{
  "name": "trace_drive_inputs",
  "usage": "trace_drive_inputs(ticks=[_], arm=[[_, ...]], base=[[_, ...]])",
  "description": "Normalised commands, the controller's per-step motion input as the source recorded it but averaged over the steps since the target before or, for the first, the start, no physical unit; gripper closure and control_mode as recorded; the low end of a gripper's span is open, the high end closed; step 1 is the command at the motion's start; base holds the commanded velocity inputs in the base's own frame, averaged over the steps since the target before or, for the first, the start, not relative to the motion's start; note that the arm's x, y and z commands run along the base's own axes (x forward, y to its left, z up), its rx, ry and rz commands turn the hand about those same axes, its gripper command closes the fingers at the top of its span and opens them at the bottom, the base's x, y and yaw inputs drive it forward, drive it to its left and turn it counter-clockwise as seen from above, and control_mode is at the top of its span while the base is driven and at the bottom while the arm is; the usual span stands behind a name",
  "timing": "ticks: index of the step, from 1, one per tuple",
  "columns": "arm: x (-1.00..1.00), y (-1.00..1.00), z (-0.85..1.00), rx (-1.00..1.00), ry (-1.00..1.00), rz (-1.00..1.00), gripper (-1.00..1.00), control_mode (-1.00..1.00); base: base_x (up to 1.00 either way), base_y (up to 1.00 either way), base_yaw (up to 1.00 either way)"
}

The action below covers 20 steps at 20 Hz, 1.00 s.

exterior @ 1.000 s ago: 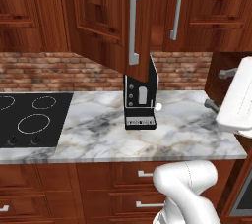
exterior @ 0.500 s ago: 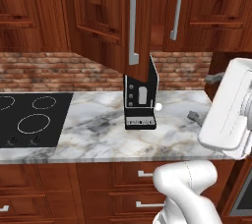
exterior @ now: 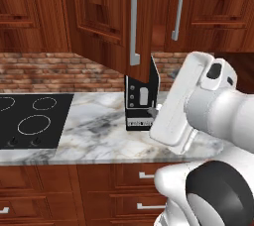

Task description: Close all open cabinet doors.

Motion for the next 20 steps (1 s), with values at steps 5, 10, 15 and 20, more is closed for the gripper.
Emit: trace_drive_inputs(ticks=[5, 10, 15, 20], arm=[[0.53, 0.39, 0.09, -0.15, -0.04, -0.14, -1.0, -1.0], [0.63, 0.21, 0.01, -0.1, 0.0, -0.12, -1.0, -1.0], [0.66, 0.05, 0.0, -0.06, 0.0, -0.1, -1.0, -1.0], [0.75, 0.0, -0.02, -0.04, 0.0, -0.09, -1.0, -1.0]], base=[[0.0, 0.0, 0.0], [0.0, 0.0, 0.0], [0.0, 0.0, 0.0], [0.0, 0.0, 0.0]])
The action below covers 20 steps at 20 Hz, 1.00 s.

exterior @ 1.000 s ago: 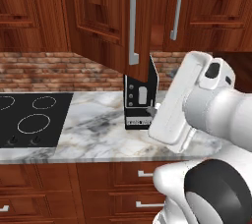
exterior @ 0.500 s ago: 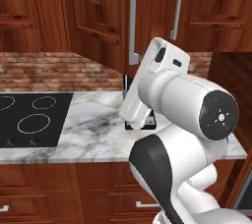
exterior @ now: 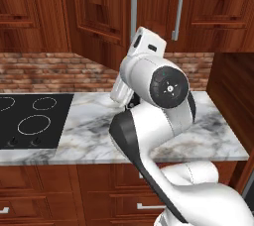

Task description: Close all open cabinet doors.

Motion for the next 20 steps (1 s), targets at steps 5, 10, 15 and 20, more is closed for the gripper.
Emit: trace_drive_inputs(ticks=[5, 10, 15, 20], arm=[[0.8, 0.0, -0.09, -0.02, 0.0, -0.07, -1.0, -1.0], [0.77, 0.0, -0.13, -0.02, 0.0, -0.05, -1.0, -1.0], [0.66, -0.08, -0.11, -0.01, 0.0, -0.04, -1.0, -1.0], [0.65, -0.13, -0.13, -0.01, 0.0, -0.03, -1.0, -1.0]], base=[[0.0, 0.0, 0.0], [0.0, 0.0, 0.0], [0.0, 0.0, 0.0], [0.0, 0.0, 0.0]])
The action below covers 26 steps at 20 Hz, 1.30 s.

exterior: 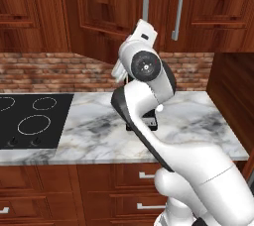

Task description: Close all open cabinet doors.

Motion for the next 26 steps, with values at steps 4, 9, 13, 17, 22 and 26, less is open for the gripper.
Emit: trace_drive_inputs(ticks=[4, 9, 13, 17, 22, 26], arm=[[0.69, -0.13, -0.17, 0.0, 0.0, -0.02, -1.0, -1.0], [0.77, -0.08, -0.24, 0.0, 0.0, -0.03, -1.0, -1.0], [0.95, 0.0, -0.22, 0.0, 0.0, -0.06, -1.0, -1.0], [0.96, 0.0, -0.14, 0.0, 0.01, -0.06, -1.0, -1.0], [0.89, 0.0, -0.06, 0.0, 0.02, -0.04, -1.0, -1.0], [0.8, 0.0, 0.0, 0.0, 0.03, -0.04, -1.0, -1.0]], base=[[0.0, 0.0, 0.0], [0.0, 0.0, 0.0], [0.0, 0.0, 0.0], [0.0, 0.0, 0.0], [0.0, 0.0, 0.0], [0.0, 0.0, 0.0]])
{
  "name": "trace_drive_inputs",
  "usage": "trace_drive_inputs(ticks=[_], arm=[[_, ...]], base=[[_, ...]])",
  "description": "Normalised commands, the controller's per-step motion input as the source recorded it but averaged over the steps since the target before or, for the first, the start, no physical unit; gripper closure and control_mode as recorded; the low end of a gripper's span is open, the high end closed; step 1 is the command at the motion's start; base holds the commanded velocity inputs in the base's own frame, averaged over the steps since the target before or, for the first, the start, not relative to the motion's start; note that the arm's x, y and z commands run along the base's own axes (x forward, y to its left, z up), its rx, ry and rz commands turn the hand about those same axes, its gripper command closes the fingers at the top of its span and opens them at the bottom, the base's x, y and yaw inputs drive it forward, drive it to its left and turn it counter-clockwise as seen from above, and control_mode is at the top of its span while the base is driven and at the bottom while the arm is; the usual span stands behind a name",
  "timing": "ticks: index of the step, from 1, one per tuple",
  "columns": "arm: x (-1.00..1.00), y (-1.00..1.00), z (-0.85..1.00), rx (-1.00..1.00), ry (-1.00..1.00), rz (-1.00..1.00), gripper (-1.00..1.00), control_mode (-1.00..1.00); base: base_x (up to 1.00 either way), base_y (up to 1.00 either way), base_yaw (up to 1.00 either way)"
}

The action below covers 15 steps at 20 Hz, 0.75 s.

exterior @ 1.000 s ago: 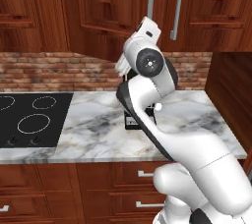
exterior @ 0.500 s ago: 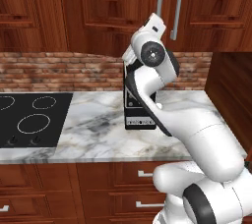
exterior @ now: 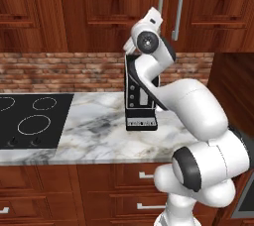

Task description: Close all open cabinet doors.

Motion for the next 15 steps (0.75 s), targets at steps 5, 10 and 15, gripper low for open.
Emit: trace_drive_inputs(ticks=[5, 10, 15], arm=[[0.71, 0.0, 0.0, 0.0, 0.04, -0.03, -1.0, -1.0], [0.62, 0.0, -0.02, 0.0, 0.04, -0.02, -1.0, -1.0], [0.36, 0.0, -0.13, 0.0, 0.05, 0.0, -1.0, -1.0]], base=[[0.0, 0.0, 0.0], [0.0, 0.0, 0.0], [0.0, 0.0, 0.0]])
